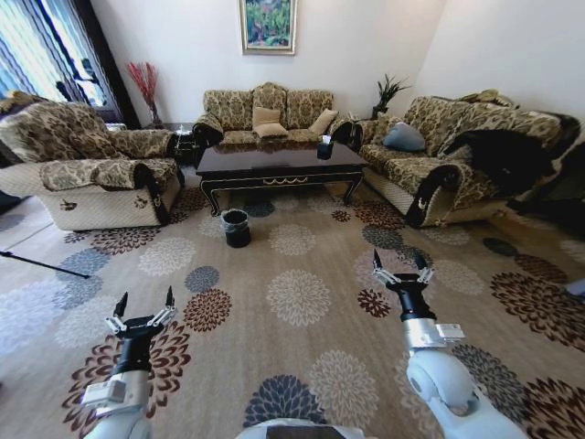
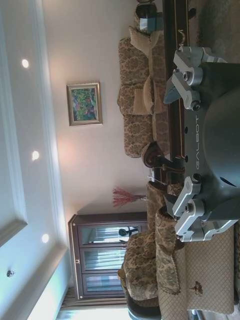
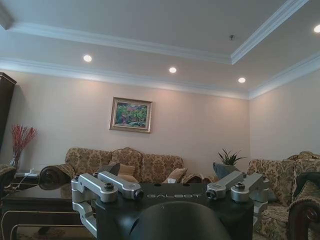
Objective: Move to the front of the table and pick up the trash from the floor, then place it into the trash bin.
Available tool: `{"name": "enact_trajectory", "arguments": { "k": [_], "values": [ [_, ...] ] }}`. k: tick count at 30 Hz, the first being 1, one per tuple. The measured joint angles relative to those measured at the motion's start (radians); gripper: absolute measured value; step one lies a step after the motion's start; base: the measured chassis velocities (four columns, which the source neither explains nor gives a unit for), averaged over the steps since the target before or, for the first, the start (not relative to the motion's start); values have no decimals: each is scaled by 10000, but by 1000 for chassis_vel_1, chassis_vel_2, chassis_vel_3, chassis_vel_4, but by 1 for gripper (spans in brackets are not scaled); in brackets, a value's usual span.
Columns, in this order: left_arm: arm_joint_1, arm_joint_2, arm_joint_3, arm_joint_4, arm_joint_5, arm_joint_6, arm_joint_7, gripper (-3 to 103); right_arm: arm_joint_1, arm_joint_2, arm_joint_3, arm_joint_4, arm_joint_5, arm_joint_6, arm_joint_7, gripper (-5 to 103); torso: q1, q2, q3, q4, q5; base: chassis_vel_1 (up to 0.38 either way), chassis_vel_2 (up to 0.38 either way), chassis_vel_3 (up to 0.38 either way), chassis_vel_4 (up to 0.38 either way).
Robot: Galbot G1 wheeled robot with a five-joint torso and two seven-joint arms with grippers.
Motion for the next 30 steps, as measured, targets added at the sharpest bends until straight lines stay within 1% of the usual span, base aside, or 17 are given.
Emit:
{"name": "enact_trajectory", "arguments": {
  "k": [4, 5, 7, 17, 21, 23, 30],
  "values": [
    [0, 0, 0, 0, 0, 0, 0, 100, 0, 0, 0, 0, 0, 0, 0, 100, 34, 85, 50, 0, 0, 0, 0, 0, 0],
    [0, 0, 1, 0, 0, 0, 0, 100, 0, 0, 0, 0, 0, 0, 0, 100, 115, 274, 158, 0, 0, 0, 0, 0, 0],
    [0, -1, 0, 0, 0, 0, 0, 100, 0, 0, 0, 0, 0, 0, 0, 100, 178, 421, 241, -1, 0, 0, 0, 0, 0],
    [0, 0, 0, 0, 0, 0, 0, 100, 0, 0, 0, 0, 0, 0, 0, 100, 353, 814, 457, -1, 0, 0, 0, 0, 0],
    [0, 0, 0, 0, 0, 0, 0, 100, 0, 0, 0, 0, 0, 0, 0, 100, 460, 1045, 586, 0, 0, 0, 0, 0, 0],
    [0, 0, 0, 0, 0, 0, 0, 100, 0, 0, 0, 0, 0, 0, 0, 100, 479, 1089, 610, -1, 0, 0, 0, 0, 0],
    [0, 0, 0, 0, 0, 0, 0, 100, 0, 0, 0, 0, 0, 0, 0, 100, 636, 1437, 801, 0, 0, 0, 0, 0, 0]
  ]
}}
